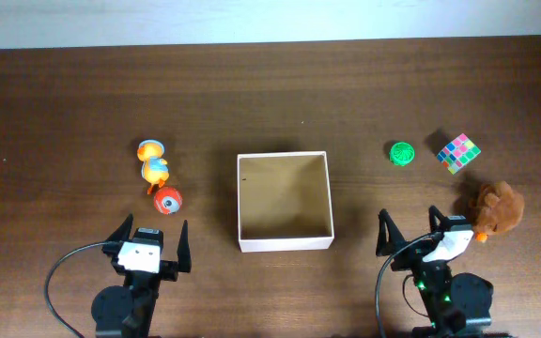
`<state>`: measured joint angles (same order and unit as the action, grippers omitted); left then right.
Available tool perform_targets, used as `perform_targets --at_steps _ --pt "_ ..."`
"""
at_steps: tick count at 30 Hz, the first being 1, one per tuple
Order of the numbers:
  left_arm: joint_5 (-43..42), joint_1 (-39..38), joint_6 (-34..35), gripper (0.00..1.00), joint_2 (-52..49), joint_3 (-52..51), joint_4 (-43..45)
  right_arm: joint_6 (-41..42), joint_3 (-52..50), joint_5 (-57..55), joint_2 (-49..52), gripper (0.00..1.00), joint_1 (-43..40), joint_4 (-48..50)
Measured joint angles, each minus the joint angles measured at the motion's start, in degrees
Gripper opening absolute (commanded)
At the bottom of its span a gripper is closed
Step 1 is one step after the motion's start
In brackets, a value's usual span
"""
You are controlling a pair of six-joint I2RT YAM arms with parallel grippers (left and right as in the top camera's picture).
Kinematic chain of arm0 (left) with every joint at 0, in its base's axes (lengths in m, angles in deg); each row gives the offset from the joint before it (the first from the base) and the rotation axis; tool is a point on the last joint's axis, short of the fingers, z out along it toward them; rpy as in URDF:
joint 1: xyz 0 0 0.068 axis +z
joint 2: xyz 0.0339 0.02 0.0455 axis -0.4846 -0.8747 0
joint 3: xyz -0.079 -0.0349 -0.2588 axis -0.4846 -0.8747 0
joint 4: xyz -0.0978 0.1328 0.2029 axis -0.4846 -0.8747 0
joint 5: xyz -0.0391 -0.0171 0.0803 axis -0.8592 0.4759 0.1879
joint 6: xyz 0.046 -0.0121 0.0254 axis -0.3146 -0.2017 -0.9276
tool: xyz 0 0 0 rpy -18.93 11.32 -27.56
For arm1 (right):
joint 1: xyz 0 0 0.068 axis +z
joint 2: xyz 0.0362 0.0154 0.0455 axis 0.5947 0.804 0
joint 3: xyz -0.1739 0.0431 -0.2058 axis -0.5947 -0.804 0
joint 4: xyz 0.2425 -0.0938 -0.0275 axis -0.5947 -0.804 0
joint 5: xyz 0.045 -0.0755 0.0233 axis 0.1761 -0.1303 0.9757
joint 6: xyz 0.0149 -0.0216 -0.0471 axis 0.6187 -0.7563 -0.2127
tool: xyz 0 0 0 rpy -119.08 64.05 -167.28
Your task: Pack container
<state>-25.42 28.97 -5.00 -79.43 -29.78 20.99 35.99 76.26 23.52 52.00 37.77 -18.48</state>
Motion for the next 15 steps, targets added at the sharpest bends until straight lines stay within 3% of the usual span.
perform_targets --at_steps 8,15 --pt "-0.02 0.00 0.00 0.99 0.00 0.00 0.00 0.20 4.44 5.55 0.59 0.99 0.00 -4.98" --pt "0.00 0.00 0.00 0.99 0.00 0.00 0.04 -5.66 26.56 3.96 11.65 0.99 0.00 -20.20"
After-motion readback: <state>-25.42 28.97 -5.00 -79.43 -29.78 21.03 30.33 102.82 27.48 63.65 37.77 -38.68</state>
